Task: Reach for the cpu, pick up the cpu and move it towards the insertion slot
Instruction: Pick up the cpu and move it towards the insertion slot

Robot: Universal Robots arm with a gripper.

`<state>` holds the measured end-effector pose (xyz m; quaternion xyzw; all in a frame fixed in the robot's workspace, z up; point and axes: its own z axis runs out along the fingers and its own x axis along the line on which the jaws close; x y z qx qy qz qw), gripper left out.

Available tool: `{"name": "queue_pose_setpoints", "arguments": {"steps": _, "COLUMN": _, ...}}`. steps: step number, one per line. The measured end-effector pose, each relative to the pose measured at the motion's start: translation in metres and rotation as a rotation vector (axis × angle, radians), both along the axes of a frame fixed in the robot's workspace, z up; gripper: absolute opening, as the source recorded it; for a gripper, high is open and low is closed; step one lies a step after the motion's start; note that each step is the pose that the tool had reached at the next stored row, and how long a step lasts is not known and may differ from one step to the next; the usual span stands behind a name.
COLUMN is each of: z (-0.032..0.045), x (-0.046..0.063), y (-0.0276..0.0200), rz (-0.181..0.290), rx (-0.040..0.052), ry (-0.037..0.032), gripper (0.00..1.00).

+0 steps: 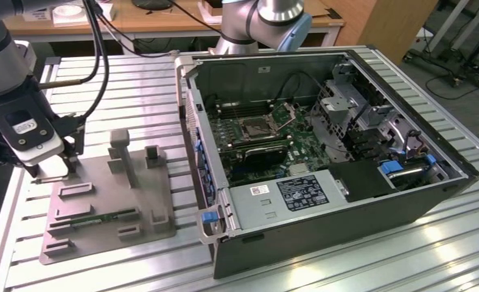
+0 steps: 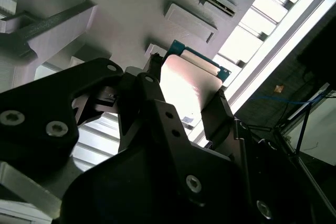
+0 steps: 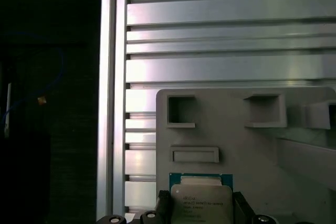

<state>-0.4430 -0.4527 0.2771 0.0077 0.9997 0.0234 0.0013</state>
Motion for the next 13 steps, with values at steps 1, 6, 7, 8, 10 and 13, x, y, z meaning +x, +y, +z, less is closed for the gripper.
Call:
{"name": "queue_pose_setpoints", "arguments": {"steps": 1, "z": 0.0009, "x": 0.0, "y": 0.0, "rz": 0.0, "rx": 0.0, "ry": 0.0, "gripper": 0.55}}
{"name": "queue_pose_setpoints", "arguments": {"steps": 6, "z": 0.0061, "x": 0.0, "y": 0.0, "rz": 0.0, "rx": 0.0003, "ry": -0.0001, "gripper": 0.55}}
{"name": "queue_pose_setpoints", "arguments": {"steps": 7, "z": 0.007, "x": 0.0, "y": 0.0, "rz": -0.001, "rx": 0.0004, "ry": 0.0, "gripper": 0.55}}
{"name": "queue_pose_setpoints", "arguments": {"steps": 8, "z": 0.0079, "x": 0.0, "y": 0.0, "rz": -0.001, "rx": 0.0005, "ry": -0.0001, "gripper": 0.55}}
{"name": "queue_pose_setpoints", "arguments": {"steps": 10, "z": 0.0097, "x": 0.0, "y": 0.0, "rz": -0.001, "rx": 0.0005, "ry": 0.0, "gripper": 0.55}}
{"name": "queue_pose_setpoints", "arguments": {"steps": 13, "z": 0.0126, "x": 0.0, "y": 0.0, "rz": -0.002, "rx": 0.0006, "ry": -0.0001, "gripper": 0.55}}
